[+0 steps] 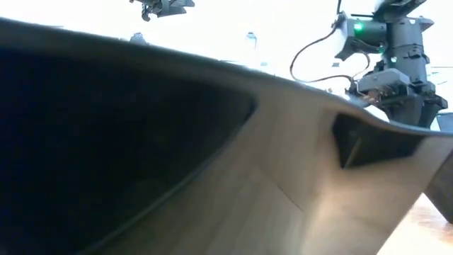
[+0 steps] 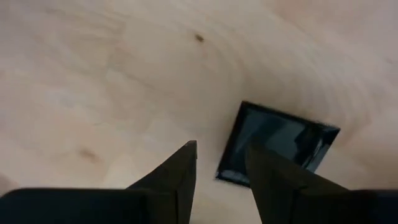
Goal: Pick & Place Mini shaped plates
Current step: Stack the square plate on top of the square plate on the shelf
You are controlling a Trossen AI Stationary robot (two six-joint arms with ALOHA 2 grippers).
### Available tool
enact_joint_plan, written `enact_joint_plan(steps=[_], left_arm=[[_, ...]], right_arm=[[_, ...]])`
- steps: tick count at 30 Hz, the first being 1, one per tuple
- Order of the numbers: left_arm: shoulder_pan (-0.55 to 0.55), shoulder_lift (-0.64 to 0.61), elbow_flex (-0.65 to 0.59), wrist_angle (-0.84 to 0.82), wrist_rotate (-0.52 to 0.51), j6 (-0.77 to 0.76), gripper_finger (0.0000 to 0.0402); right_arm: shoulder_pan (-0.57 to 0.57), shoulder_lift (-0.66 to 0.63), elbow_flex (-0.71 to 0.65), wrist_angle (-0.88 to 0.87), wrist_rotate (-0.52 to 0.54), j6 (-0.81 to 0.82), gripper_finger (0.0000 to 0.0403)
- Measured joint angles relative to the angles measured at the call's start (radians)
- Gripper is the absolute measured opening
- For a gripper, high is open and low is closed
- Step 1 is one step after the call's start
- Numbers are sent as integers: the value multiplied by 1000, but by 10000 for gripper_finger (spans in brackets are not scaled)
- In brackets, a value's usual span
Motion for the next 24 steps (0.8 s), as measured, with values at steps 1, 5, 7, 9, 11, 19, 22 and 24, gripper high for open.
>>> enact_joint_plan(steps=[1, 5, 7, 9, 11, 19, 22, 24], left_arm=[[0, 0, 0, 0, 0, 0, 186], [0, 0, 0, -1, 0, 0, 186], [0, 0, 0, -1, 0, 0, 186], [0, 0, 0, -2, 0, 0, 186], [0, 0, 0, -2, 0, 0, 186], [0, 0, 0, -2, 0, 1, 186], [1, 0, 0, -2, 0, 1, 186], [2, 0, 0, -2, -1, 2, 186]], right_arm=[[7, 0, -7, 2, 18, 0, 129], [19, 13, -36, 7, 47, 9, 133], [20, 23, -47, 11, 49, 15, 134], [20, 41, -60, 24, 52, 14, 134], [20, 60, -70, 42, 59, 0, 133], [20, 123, -82, 103, 95, -30, 128], [20, 121, -83, 98, 98, -30, 114], [20, 112, -83, 92, 98, -30, 93]])
